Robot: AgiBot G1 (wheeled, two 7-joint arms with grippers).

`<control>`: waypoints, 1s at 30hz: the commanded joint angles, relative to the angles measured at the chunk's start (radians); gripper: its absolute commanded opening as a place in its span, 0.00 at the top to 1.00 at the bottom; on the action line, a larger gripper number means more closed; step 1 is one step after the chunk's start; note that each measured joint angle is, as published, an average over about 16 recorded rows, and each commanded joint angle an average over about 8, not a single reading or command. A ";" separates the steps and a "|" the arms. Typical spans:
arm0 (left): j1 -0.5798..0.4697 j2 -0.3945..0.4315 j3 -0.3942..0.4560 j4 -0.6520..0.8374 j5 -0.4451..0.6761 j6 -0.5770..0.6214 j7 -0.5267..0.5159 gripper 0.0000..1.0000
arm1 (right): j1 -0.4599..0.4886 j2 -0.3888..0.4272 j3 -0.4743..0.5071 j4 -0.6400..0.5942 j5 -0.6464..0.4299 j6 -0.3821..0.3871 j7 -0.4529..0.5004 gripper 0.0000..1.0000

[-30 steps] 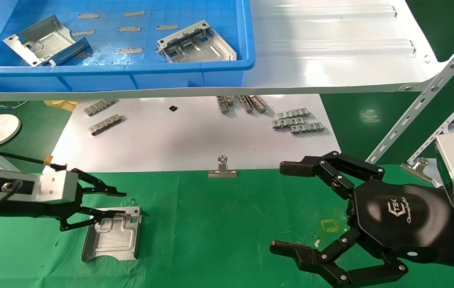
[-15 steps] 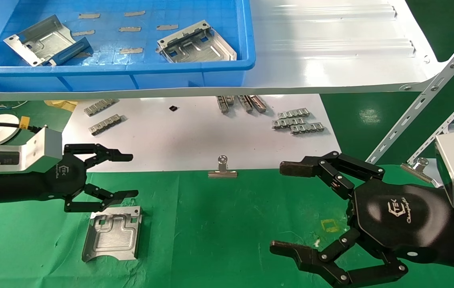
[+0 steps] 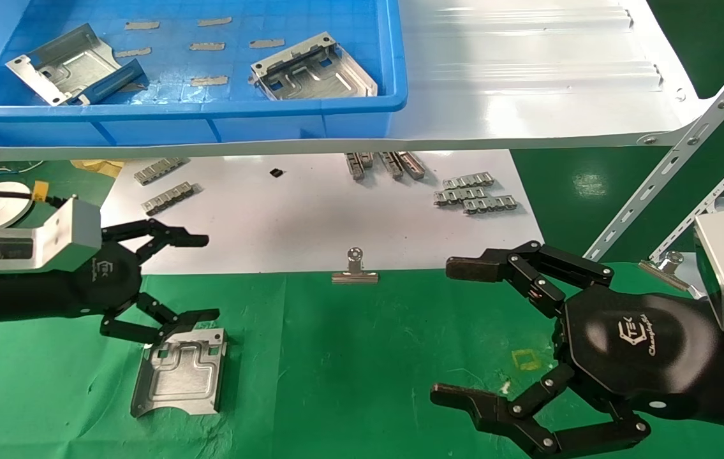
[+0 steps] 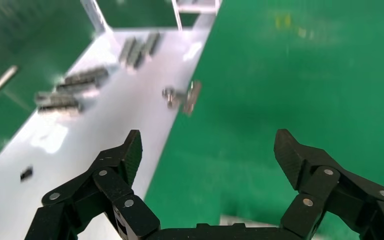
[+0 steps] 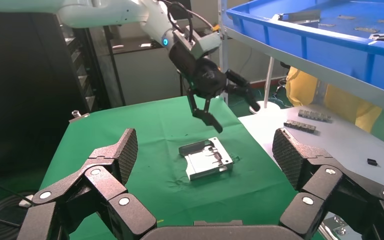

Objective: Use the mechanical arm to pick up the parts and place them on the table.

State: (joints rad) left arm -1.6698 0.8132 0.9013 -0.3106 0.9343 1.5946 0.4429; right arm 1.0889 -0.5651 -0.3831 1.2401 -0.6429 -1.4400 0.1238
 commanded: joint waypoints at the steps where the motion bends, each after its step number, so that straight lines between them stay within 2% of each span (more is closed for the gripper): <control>1: 0.013 -0.005 -0.014 -0.021 -0.005 -0.002 -0.014 0.00 | 0.000 0.000 0.000 0.000 0.000 0.000 0.000 0.00; 30: 0.321 -0.109 -0.336 -0.526 -0.110 -0.053 -0.340 0.00 | 0.000 0.000 0.000 0.000 0.000 0.000 0.000 0.00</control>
State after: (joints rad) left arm -1.3483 0.7041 0.5656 -0.8363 0.8241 1.5412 0.1024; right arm 1.0889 -0.5651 -0.3832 1.2400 -0.6429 -1.4400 0.1238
